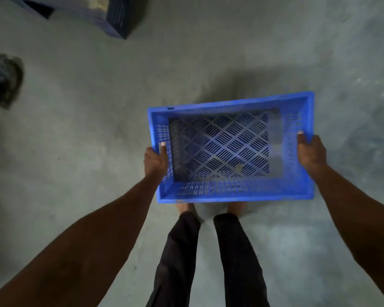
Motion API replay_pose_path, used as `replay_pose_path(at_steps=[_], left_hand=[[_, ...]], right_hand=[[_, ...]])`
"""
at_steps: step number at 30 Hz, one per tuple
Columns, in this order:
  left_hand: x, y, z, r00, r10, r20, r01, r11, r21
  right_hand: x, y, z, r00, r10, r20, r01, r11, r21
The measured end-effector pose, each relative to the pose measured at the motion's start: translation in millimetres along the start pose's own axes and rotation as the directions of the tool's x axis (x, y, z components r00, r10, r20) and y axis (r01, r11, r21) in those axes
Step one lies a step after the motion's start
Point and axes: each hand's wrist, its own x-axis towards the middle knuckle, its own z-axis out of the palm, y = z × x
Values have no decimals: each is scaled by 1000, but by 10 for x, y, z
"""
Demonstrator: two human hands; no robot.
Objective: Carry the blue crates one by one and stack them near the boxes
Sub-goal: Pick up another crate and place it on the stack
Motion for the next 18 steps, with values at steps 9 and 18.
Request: replay_pose_path(at_steps=[9, 18], left_hand=[[41, 98, -144, 992, 11, 127, 41, 915, -401], [-942, 418, -1554, 972, 167, 166, -56, 848, -527]], right_hand=[[134, -45, -231, 965, 17, 263, -107, 937, 332], [-996, -383, -1422, 902, -162, 399, -89, 836, 542]])
